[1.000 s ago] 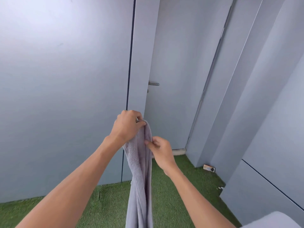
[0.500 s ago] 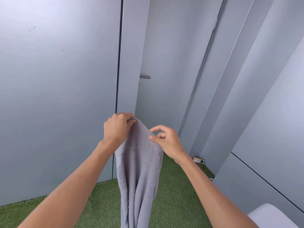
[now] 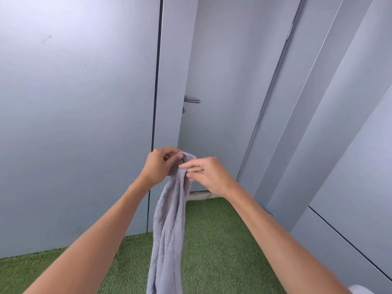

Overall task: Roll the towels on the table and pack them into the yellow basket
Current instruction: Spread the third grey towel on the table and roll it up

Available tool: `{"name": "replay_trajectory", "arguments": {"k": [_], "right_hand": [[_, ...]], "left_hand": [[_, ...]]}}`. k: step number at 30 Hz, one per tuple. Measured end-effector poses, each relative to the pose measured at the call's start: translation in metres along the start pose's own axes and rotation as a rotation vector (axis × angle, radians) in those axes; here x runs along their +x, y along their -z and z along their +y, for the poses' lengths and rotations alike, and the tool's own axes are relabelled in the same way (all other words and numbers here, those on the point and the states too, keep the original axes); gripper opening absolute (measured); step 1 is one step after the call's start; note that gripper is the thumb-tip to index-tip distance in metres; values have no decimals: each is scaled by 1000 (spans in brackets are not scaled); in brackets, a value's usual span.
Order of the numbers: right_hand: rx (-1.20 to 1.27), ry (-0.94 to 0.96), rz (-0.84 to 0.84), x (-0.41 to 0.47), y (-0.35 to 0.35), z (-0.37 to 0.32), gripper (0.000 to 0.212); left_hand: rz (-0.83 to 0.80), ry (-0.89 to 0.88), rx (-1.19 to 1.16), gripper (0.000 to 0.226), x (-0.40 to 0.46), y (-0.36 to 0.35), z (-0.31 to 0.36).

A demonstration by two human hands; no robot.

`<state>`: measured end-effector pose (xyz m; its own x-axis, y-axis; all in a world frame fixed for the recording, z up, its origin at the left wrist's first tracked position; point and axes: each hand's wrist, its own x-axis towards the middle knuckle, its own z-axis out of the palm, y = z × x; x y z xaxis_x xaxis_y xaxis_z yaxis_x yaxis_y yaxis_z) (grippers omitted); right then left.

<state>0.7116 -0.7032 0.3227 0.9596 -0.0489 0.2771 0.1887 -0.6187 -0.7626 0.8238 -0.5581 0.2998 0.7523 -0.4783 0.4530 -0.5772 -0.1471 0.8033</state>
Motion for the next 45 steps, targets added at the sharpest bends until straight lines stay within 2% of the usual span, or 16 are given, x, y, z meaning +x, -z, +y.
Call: {"name": "replay_trajectory", "arguments": {"k": [2,4,6,9,11,13,16,20,24,28,32,34,37,39,42,45], "right_hand": [[-228,131,80,5,8,4,22],[-343,195,143,11,17,7,16],[-408,208,187,18,24,9,12],[-526,209,246,27,29,9,8],[-639,221,292,30,34,11,8],[-657,234,323,32,43,16,8],[-505,229,310,37,63,31,1],[-217,53,297,34,91,51,6],[-167,17,350,32,106,59,8],[-220,-26,423,35,133,70,9],[-249,-84,561,23,170,86,7],[-256,-102,459,15,174,84,9],[-225,-87,5,11,149,65,44],[-202,-69,-174,16,130,56,48],[-132,-48,-231,24,120,54,19],[-159,-52,-181,29,127,59,17]], "left_hand": [[115,17,-10,10,-8,-8,-2],[335,-17,15,16,-27,-25,-1],[425,-51,17,22,-51,-48,4],[283,-10,77,26,-65,-81,-1],[272,27,105,12,-56,-92,-6],[259,51,103,16,-42,-93,-8],[133,119,-37,18,-24,-81,-13],[-56,159,-191,21,-8,-64,-1],[-80,154,-259,28,12,-58,23],[-269,175,-284,37,19,-56,26],[-322,197,-178,39,17,-49,6],[-273,150,-111,34,25,-45,4],[-282,25,-85,28,38,-55,20],[-307,-69,-70,27,44,-63,30],[-335,-120,-92,35,45,-65,31],[-362,-73,-124,42,40,-61,24]]}}
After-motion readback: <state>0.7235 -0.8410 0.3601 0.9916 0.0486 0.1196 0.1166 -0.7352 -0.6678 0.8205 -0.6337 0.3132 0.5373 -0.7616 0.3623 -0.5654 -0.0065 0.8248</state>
